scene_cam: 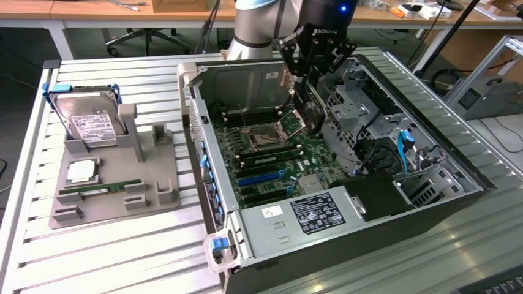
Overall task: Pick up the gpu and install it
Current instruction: 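Insert the gpu into the slot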
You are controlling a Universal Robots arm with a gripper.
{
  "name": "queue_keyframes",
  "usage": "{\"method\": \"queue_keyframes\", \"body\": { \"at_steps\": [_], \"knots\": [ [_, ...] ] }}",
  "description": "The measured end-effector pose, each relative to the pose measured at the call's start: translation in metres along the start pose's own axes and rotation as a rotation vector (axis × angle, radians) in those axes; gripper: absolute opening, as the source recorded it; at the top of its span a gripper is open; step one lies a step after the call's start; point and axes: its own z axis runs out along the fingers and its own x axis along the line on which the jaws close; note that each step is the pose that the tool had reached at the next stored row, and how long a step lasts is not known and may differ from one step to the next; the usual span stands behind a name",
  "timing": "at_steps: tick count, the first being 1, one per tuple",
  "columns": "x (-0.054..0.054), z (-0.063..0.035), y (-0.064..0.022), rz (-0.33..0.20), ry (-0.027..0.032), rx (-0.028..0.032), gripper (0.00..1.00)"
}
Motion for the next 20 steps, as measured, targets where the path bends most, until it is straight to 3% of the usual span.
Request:
{"method": "queue_keyframes", "body": {
  "at_steps": [20],
  "knots": [
    [0.0, 0.0, 0.0, -0.107, -0.0078, -0.0015, 0.27]
  ]
}}
